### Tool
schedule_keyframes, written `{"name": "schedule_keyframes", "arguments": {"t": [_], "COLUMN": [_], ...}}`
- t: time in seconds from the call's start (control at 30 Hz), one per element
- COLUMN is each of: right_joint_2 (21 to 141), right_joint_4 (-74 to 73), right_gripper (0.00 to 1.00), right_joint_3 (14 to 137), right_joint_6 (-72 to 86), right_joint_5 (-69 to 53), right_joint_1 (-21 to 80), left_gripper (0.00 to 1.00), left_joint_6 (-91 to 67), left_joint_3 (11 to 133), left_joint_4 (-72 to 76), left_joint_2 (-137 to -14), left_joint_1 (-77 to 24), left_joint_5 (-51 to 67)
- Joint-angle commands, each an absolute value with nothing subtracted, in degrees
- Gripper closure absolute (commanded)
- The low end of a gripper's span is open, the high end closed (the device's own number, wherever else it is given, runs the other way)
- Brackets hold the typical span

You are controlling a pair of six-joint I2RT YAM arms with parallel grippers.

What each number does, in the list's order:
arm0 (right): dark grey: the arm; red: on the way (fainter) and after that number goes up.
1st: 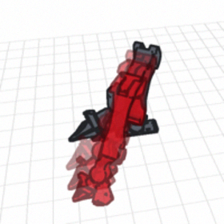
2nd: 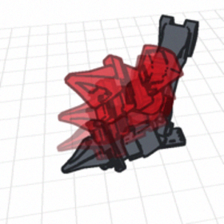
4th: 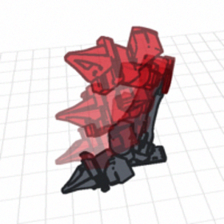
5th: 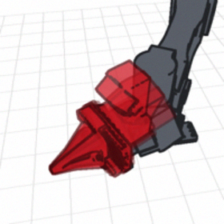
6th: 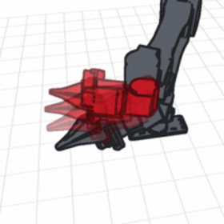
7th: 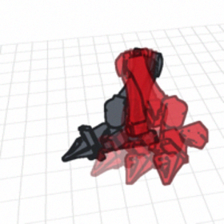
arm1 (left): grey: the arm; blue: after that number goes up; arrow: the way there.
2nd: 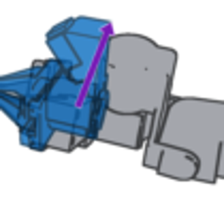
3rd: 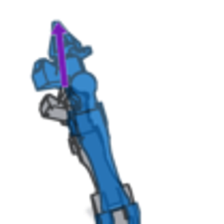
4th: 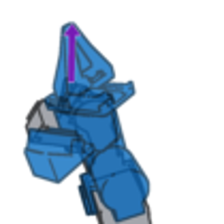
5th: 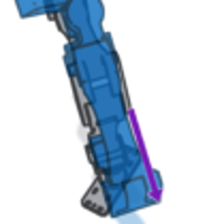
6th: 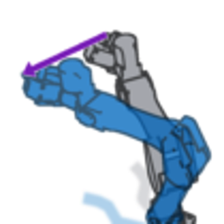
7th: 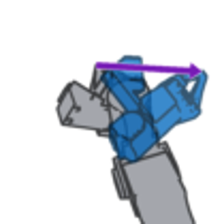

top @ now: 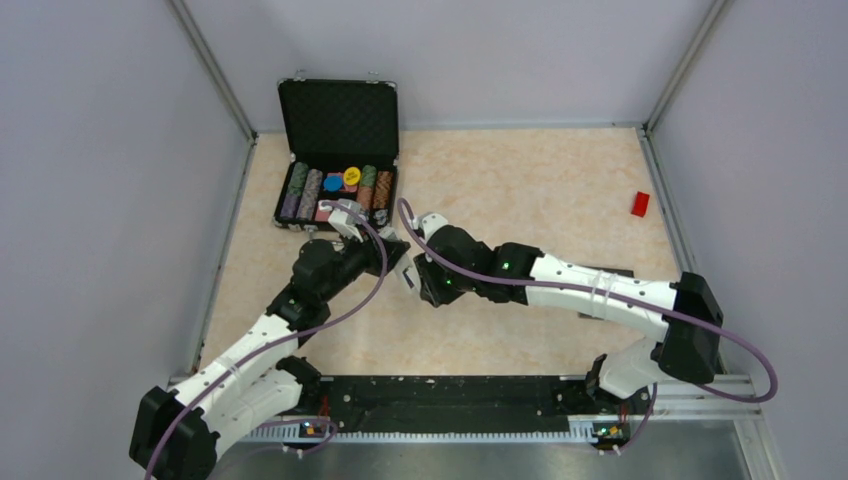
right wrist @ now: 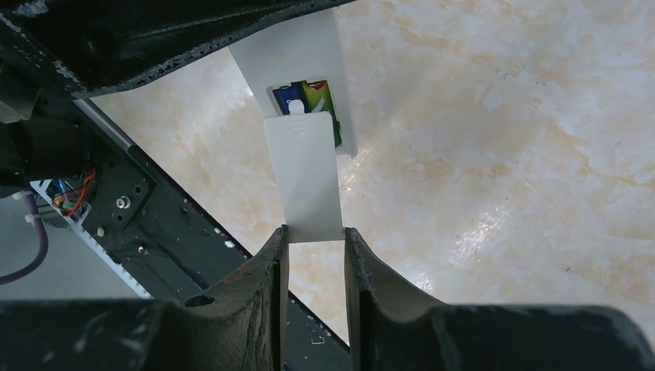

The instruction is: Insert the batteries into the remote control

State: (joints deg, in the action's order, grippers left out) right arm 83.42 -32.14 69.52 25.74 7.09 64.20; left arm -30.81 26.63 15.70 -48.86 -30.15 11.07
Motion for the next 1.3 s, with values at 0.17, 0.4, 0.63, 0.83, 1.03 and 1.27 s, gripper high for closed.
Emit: {"name": "schedule_keyframes", "arguments": {"t": [0.17, 0.4, 0.63, 0.83, 1.03, 1.27], "right_joint_2": [85.07, 85.0, 85.06, 85.46, 85.5, 86.53], "right_joint_4": [-30.12, -30.22, -30.31, -30.34, -30.32, -30.27], "right_gripper": [0.76, 0.76, 0.76, 0.76, 0.76, 0.77], "right_joint_3": [71.41, 71.95, 72.36, 72.24, 72.18, 72.56], "right_joint_6": [25.54, 24.59, 24.43, 24.3, 24.38, 24.23], "right_joint_5": [5.71, 7.05, 7.21, 7.41, 7.69, 7.52], "right_joint_1": [63.74, 63.79, 63.8, 63.81, 63.81, 63.75], "left_gripper": [1.0, 1.0, 1.0, 1.0, 1.0, 1.0], "left_joint_6": [-32.95, -32.28, -32.0, -31.9, -30.56, -31.2], "left_joint_3": [30.14, 29.97, 29.93, 30.06, 30.75, 30.67], "left_joint_4": [18.78, 18.61, 18.22, 17.97, 16.01, 16.44], "left_joint_2": [-48.75, -49.09, -49.13, -49.32, -49.35, -49.98], "left_joint_1": [-30.41, -30.38, -30.33, -30.4, -30.39, -30.4], "left_joint_5": [11.86, 14.26, 14.77, 15.34, 16.23, 17.05]}}
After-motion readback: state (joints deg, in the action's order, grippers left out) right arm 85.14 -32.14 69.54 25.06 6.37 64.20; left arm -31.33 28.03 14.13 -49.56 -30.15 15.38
